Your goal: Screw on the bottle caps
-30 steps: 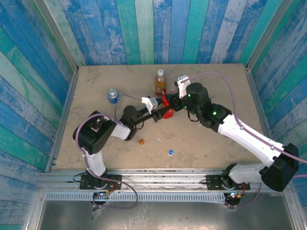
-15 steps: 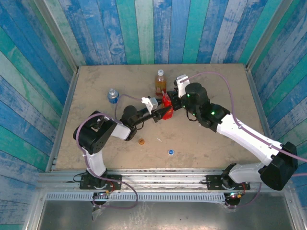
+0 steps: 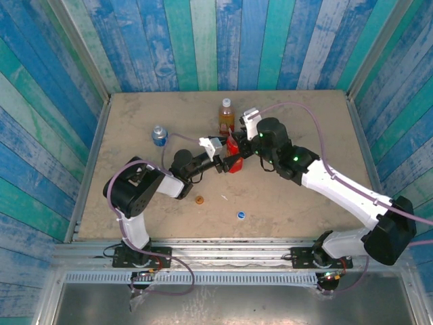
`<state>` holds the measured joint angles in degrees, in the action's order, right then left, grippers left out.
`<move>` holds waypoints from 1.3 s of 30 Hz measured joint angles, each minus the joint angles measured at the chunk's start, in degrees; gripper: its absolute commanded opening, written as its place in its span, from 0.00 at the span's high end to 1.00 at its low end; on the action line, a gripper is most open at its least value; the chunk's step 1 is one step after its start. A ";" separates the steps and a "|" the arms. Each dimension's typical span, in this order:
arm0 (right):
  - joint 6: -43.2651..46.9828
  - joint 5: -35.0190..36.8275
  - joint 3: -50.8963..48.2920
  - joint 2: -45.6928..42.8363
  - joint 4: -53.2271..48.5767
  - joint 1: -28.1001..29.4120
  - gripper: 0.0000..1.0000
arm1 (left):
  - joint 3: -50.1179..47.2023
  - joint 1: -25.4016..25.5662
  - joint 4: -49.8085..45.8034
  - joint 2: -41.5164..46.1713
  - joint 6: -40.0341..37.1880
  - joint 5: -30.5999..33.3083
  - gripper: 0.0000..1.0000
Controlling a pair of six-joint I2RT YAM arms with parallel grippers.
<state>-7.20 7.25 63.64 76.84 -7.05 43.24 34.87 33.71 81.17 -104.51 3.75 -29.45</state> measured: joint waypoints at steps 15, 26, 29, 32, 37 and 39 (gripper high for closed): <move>1.18 0.46 0.13 2.75 -0.39 0.57 0.82 | 0.00 0.00 -0.31 0.00 1.01 0.66 0.38; 1.14 0.46 0.44 3.85 -0.20 0.57 0.76 | 0.00 0.00 -1.53 0.02 1.57 1.11 0.49; 1.11 0.44 0.44 3.85 -0.20 0.57 0.66 | 0.00 0.00 -1.53 0.00 1.66 1.11 0.51; 1.01 0.17 0.44 3.67 -0.22 0.57 0.46 | -0.13 0.00 -1.36 0.00 1.66 1.11 0.50; 2.03 -2.25 -2.03 -0.74 1.57 0.74 0.30 | -1.92 -0.74 -0.55 0.11 1.62 1.11 0.51; 3.26 -4.04 -4.24 -4.24 2.97 0.85 0.28 | -3.10 -1.64 -0.39 0.15 1.62 1.18 0.51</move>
<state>-3.95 3.20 59.40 72.60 -4.08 44.10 31.77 32.08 80.77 -104.36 5.37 -28.27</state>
